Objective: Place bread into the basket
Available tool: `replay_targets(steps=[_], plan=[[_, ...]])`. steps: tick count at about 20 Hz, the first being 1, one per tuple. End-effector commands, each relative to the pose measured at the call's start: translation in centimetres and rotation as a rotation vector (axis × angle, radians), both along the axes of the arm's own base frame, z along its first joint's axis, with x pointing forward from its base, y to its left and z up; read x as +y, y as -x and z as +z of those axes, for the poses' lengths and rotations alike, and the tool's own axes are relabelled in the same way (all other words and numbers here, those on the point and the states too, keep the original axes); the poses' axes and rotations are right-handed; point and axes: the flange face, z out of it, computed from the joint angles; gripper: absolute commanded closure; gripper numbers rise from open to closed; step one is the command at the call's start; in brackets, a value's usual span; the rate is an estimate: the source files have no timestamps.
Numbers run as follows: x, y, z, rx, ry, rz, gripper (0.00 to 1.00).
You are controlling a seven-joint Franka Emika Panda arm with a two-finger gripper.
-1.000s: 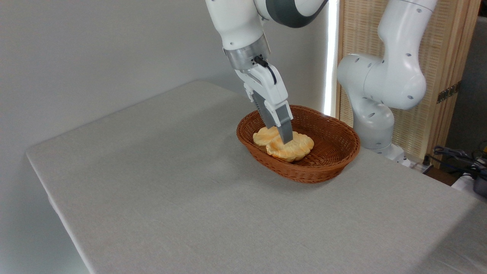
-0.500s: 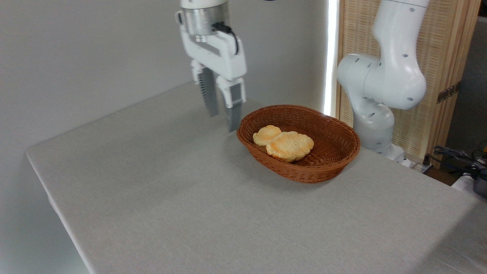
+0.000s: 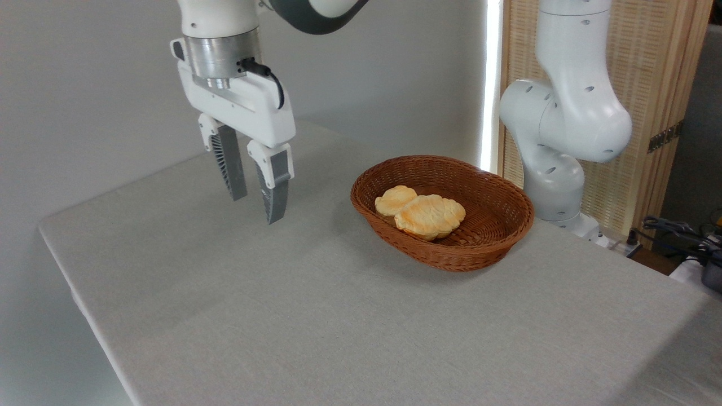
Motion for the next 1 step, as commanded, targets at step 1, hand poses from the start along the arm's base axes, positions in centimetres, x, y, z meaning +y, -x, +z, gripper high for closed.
replay_targets(steps=[1], plan=[[0.09,-0.82,0.67,-0.012,0.026,0.023,0.00]])
